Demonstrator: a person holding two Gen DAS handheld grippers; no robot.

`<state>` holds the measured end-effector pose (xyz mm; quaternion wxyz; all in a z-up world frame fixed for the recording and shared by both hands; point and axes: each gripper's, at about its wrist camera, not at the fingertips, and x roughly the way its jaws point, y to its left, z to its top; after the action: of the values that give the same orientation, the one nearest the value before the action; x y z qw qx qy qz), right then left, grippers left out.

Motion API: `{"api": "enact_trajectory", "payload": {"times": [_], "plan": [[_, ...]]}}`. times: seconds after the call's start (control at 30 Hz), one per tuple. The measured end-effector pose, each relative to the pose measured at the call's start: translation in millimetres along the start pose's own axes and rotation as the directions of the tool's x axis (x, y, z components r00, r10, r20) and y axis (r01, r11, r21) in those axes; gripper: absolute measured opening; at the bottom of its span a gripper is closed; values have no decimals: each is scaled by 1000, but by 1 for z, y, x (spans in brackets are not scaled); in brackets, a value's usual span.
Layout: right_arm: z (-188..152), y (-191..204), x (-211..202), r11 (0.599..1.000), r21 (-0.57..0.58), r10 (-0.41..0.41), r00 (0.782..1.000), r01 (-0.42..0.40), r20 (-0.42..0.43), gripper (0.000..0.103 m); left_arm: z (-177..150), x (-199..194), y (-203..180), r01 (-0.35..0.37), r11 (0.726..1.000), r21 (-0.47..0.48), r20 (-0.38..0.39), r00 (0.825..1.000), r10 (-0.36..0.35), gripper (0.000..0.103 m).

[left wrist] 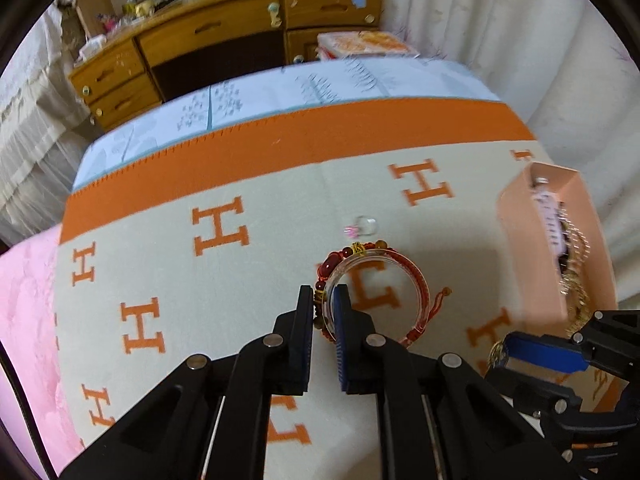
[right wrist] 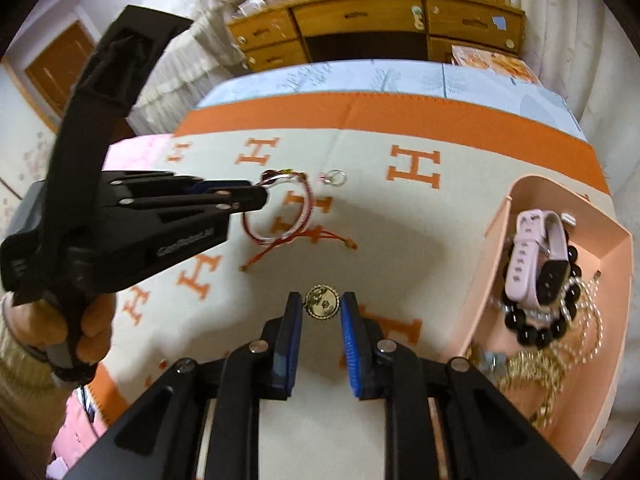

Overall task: Organize jewelry
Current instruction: 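Carry the red bracelet and gold coin pendant into the peach tray with both grippers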

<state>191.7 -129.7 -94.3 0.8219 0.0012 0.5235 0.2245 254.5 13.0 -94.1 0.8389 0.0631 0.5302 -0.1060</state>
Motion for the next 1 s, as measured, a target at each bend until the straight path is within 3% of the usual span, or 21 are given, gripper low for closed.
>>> {"api": "enact_trajectory", "payload": {"times": [0.4,0.53,0.7,1.0], "plan": [[-43,-8,-62,997,28,73,989,-78,126,20,-25,-63,-52,8,995,103,107,994,-19,7],[-61,-13,-83,997,28,64,975,-72,212,20,-32,-80,-66,28,992,122,131,990,-44,7],[-82,-25,-99,997,62,23,957,-43,289,20,-37,-95,-85,40,986,162,153,986,-65,7],[-110,-70,-101,977,207,-116,954,59,278,20,-36,-108,-122,110,972,206,186,971,-149,8]]}}
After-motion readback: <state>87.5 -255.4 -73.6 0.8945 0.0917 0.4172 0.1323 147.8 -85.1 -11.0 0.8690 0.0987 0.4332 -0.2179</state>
